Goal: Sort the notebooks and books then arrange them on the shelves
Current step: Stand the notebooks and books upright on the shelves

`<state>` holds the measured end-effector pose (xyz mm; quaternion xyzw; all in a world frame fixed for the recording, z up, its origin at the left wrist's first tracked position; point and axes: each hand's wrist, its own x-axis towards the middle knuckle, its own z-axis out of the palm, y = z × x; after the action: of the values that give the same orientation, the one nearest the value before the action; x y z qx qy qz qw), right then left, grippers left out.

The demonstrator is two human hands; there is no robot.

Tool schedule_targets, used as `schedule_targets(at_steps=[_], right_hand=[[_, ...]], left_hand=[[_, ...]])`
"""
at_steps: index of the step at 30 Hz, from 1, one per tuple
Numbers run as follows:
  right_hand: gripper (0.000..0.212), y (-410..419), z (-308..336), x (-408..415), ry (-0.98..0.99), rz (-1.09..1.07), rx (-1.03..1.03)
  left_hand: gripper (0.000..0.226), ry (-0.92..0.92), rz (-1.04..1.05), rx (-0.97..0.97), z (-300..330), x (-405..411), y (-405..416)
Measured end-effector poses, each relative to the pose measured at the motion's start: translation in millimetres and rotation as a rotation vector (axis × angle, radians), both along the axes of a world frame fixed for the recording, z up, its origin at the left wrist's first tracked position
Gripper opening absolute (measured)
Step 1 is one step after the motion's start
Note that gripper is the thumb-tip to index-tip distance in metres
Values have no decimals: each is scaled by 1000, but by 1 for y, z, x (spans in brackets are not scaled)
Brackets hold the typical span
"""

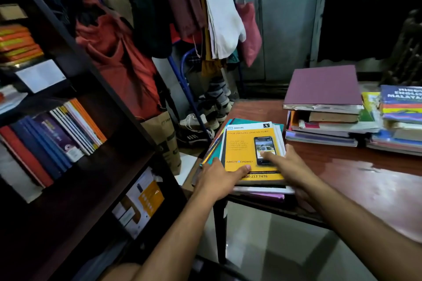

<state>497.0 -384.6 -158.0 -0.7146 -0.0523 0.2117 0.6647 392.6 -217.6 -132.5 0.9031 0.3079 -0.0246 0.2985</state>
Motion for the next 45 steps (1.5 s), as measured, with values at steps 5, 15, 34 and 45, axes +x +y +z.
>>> schedule_targets(at_steps=[5, 15, 34, 45], right_hand=[[46, -12, -1, 2, -38, 94, -119], [49, 1, 48, -53, -280, 299, -72], [49, 325, 21, -224, -666, 720, -451], [18, 332, 30, -212, -329, 618, -278]], left_hand=[[73, -159, 94, -539, 2, -15, -13], [50, -500, 219, -925, 5, -93, -13], [41, -759, 648, -364, 6, -327, 239], [39, -783, 648, -302, 0, -340, 239]])
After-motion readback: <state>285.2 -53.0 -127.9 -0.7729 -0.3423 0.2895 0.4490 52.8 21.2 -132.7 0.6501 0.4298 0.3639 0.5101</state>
